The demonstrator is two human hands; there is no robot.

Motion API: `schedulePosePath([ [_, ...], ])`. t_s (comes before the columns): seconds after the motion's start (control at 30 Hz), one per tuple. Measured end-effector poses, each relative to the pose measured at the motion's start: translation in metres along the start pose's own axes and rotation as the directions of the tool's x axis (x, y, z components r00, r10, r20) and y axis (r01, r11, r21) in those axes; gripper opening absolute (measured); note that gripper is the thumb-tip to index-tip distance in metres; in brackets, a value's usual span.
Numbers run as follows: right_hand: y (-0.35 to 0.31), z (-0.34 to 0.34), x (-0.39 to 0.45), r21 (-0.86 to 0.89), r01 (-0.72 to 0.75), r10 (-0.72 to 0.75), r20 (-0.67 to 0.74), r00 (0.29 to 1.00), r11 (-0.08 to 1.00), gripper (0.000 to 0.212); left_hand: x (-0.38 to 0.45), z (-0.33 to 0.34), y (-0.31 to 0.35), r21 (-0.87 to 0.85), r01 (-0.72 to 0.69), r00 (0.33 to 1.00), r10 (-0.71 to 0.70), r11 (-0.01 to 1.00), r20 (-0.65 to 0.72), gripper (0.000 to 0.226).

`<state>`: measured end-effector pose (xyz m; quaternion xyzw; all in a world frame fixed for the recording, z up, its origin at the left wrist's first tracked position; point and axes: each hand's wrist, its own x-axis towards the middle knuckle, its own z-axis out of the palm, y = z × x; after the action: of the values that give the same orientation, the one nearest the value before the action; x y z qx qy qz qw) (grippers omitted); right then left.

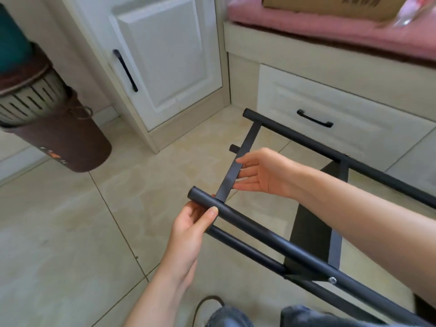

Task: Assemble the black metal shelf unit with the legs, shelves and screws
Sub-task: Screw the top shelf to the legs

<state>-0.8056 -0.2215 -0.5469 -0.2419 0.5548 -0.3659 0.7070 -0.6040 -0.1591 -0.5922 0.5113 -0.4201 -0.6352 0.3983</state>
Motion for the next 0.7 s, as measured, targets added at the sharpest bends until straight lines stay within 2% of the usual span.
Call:
schedulePosePath([
  [0.17, -0.03, 0.007, -0.039, 0.005, 0.076, -0.076, -0.006, 0.997, 0.997, 0.058, -0.021, 0.013, 0.047, 0.015, -0.085, 0.996, 0.085, 0.996, -0.025, 0.021],
  [0.4, -0.082, 0.021, -0.105, 0.044, 0.187, -0.187, -0.015, 0.982, 0.981, 0.052, -0.049, 0.031, 0.116, 0.073, -0.247, 0.969, 0.247, 0.966, 0.012, 0.022],
  [0.7, -0.145, 0.024, -0.171, 0.102, 0.321, -0.32, -0.027, 0.947, 0.941, 0.061, -0.07, 0.062, 0.193, 0.189, -0.467, 0.883, 0.466, 0.864, 0.05, 0.028],
])
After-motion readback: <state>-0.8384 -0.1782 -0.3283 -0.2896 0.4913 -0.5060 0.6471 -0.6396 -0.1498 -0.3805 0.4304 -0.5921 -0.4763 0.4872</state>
